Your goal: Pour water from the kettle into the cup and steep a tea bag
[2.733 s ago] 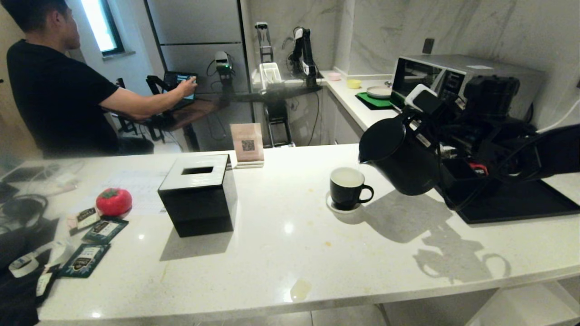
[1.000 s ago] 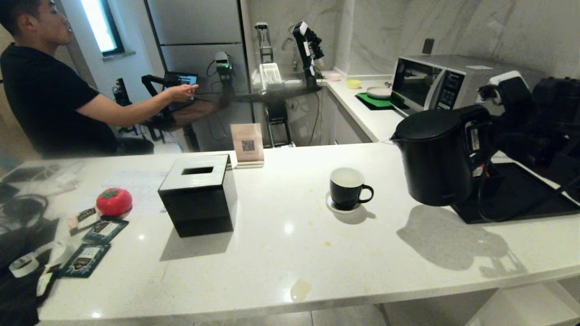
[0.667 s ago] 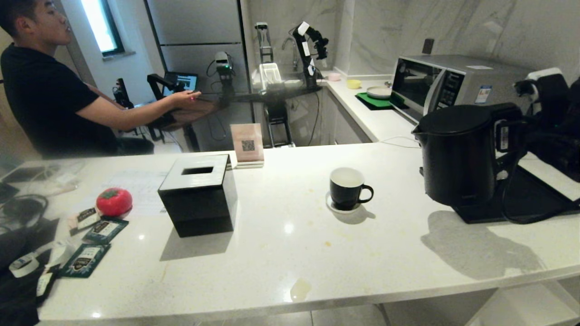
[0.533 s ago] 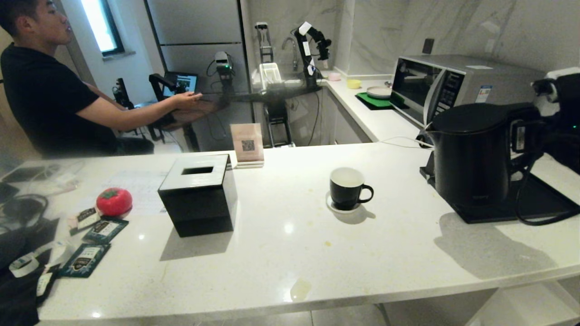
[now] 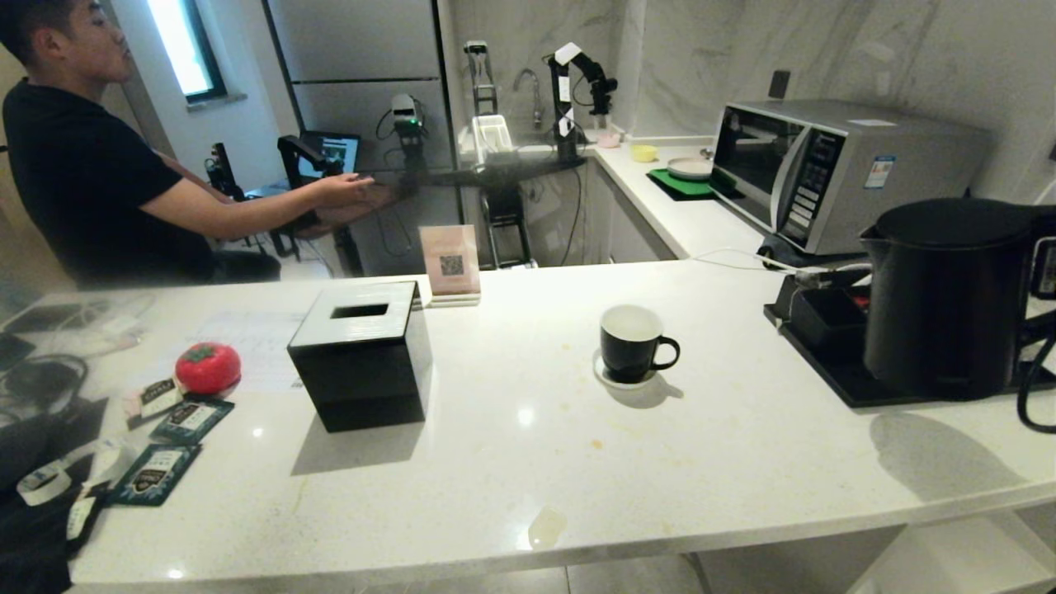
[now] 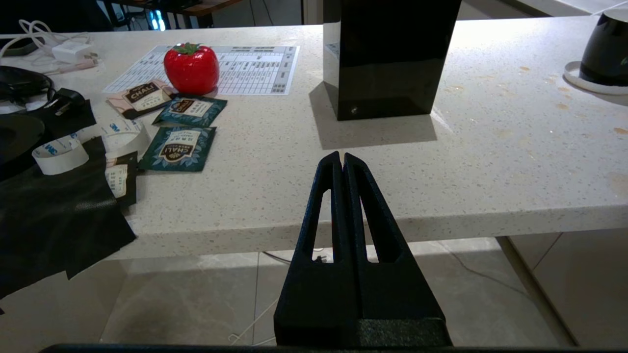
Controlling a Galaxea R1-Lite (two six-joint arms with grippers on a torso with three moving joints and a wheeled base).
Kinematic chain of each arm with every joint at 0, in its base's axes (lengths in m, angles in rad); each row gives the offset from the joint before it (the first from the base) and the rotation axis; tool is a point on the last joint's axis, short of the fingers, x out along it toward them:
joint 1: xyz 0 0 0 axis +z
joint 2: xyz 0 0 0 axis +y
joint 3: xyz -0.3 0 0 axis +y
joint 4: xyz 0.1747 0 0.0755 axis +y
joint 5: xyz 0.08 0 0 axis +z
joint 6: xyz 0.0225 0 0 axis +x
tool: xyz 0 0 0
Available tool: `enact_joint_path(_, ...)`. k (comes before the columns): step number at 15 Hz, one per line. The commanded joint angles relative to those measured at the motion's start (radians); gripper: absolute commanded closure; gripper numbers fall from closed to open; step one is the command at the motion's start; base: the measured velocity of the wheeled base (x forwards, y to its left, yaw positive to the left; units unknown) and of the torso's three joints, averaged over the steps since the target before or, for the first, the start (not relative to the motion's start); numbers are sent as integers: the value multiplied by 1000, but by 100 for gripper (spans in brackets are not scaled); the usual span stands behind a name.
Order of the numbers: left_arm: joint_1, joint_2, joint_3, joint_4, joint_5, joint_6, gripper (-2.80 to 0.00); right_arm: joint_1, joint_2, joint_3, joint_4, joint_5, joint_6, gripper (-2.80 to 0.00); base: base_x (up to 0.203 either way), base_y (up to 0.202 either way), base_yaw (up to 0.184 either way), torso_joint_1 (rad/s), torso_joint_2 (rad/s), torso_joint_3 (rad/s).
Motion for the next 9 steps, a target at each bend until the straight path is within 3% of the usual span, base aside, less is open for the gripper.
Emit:
enact_joint_path(1, 0, 0, 0, 0, 0, 0, 0, -71, -19, 6, -4, -2, 11, 0, 0, 0, 0, 0, 0, 0)
enact_joint_path(9, 0, 0, 0, 0, 0, 0, 0, -304, -2, 19, 1, 6, 79, 0, 0, 0, 0, 0, 0, 0)
